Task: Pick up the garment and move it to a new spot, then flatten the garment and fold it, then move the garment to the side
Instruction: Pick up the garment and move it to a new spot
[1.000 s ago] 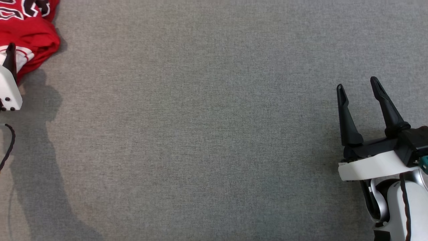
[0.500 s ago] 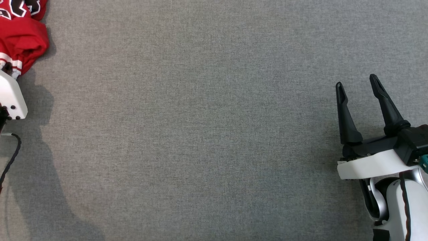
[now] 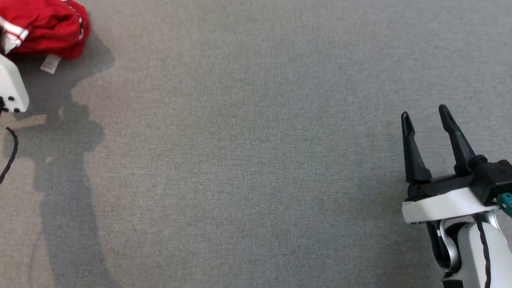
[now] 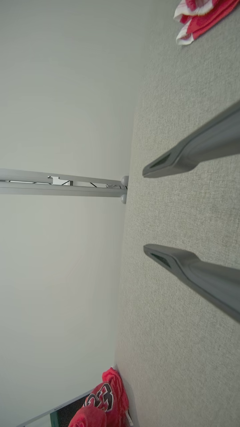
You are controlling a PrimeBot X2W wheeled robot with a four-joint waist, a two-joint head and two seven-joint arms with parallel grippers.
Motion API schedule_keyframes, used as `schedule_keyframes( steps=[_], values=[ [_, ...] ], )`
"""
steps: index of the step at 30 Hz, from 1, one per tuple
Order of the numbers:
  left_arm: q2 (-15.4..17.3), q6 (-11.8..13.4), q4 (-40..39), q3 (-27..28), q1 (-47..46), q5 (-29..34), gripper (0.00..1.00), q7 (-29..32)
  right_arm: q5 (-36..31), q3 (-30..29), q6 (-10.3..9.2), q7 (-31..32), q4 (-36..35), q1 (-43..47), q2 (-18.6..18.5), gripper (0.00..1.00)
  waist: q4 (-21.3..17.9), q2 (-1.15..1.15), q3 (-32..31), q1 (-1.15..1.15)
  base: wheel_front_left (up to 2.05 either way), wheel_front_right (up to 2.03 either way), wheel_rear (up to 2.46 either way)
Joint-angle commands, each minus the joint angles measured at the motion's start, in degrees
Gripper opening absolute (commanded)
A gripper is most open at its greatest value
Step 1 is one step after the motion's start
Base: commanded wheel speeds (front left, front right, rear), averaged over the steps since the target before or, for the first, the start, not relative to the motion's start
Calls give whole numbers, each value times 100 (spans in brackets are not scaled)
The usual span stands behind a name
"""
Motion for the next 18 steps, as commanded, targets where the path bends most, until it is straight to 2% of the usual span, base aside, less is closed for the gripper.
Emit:
schedule_keyframes(
  steps=[1,9,13,14,18],
  values=[
    [-14,-28,-158,-96,-154,30,0,-72,103,-8,-1,-89,98,80,-30,100,-69,0,-365,0,0,0,0],
    [-276,-84,-768,-587,-417,77,0,15,342,-126,-1,-242,427,252,-30,100,-333,0,-991,0,0,0,0],
    [-623,-81,-1327,-1040,-609,31,0,196,455,-252,-1,-306,573,384,-28,100,-554,0,-1274,0,0,0,0],
    [-623,-81,-1327,-1040,-609,31,0,196,455,-252,-1,-306,573,384,-28,100,-554,0,-1274,0,0,0,0],
    [-985,-82,-1815,-1314,-713,-79,0,283,512,-344,-1,-333,647,484,-28,100,-712,0,-1406,0,0,0,0]
  ],
)
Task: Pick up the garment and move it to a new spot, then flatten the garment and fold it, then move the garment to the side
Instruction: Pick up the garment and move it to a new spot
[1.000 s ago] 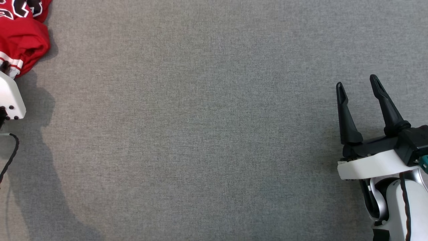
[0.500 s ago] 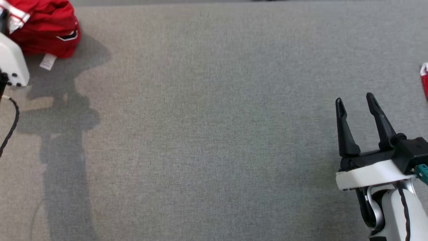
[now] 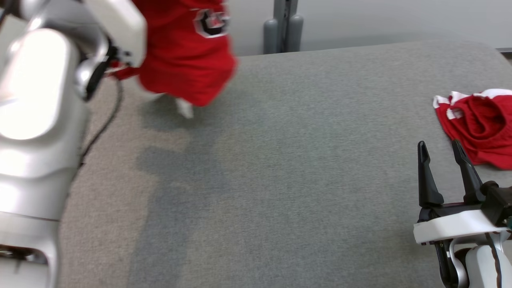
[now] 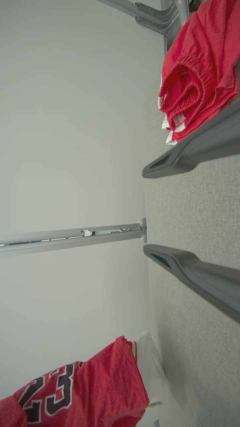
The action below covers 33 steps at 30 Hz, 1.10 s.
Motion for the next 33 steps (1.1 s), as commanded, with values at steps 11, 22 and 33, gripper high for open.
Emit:
schedule_keyframes(
  steps=[11,22,33],
  values=[
    [-1143,532,-572,-279,916,-461,0,-181,204,83,-1,-62,72,84,-27,100,-466,0,-12,0,0,0,0],
    [-1329,907,618,-631,2347,-624,0,-905,231,117,-1,-63,79,33,-27,100,-612,0,130,0,0,0,0],
    [-1347,884,1169,-769,2715,-545,100,-2044,107,80,-1,-60,106,135,-27,100,-362,0,-47,0,0,0,0]
  ],
)
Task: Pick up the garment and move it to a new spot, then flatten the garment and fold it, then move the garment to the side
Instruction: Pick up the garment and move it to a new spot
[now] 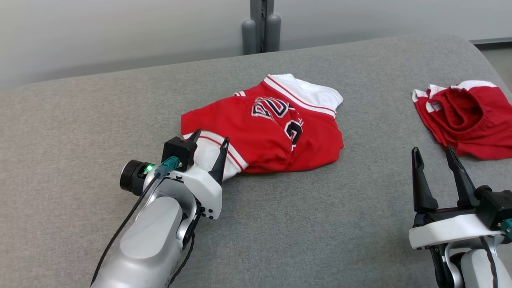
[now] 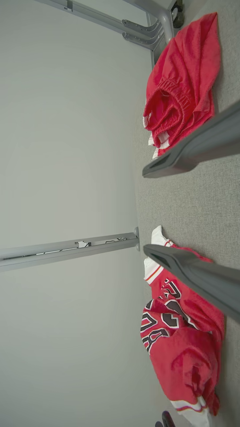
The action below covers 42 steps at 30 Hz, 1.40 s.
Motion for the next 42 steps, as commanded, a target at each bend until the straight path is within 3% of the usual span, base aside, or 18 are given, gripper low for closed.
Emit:
schedule_keyframes(
  steps=[1,8,13,23,42],
  values=[
    [27,7,-56,-16,83,79,100,-175,-57,-15,-1,-29,-15,59,-29,100,70,0,-69,0,0,0,0],
    [151,136,-598,167,574,117,100,-445,-160,-37,-2,-29,-6,137,-28,100,265,0,-279,0,0,0,0],
    [268,397,-1432,501,1230,200,100,-454,-218,-28,-2,-29,5,250,-28,100,388,0,-416,0,0,0,0],
    [190,743,-2712,1235,2592,309,100,-457,-247,-134,-2,-29,-139,567,-27,100,668,0,-530,0,0,0,0],
    [22,666,-3056,1821,3198,634,100,-458,-60,46,-2,-29,-73,722,-29,100,865,0,-639,0,0,0,0]
  ],
)
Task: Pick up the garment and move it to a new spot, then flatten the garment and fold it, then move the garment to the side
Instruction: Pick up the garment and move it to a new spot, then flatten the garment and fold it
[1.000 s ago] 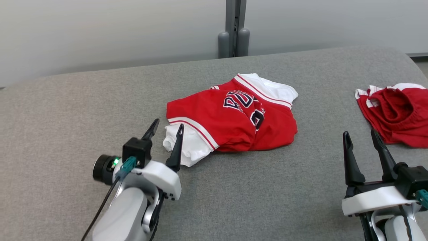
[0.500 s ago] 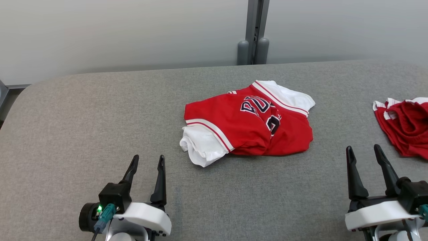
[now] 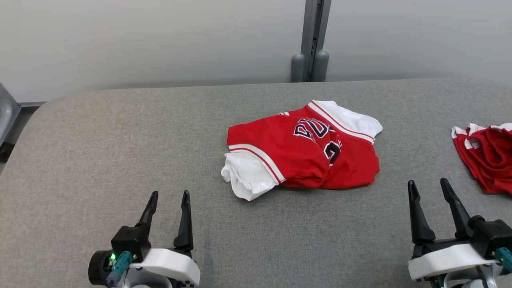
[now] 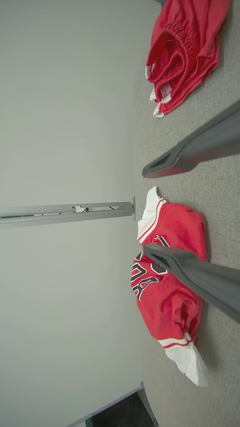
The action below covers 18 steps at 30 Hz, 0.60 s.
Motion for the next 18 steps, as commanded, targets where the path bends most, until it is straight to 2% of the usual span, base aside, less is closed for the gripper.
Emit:
schedule_keyframes(
  steps=[1,18],
  values=[
    [12,-16,-9,55,48,50,100,-26,11,4,-1,-28,26,18,-30,100,4,0,-7,0,0,0,0],
    [-19,-105,9,123,34,145,100,-26,-28,28,-2,-28,80,-49,-30,100,11,0,46,0,0,0,0]
  ],
)
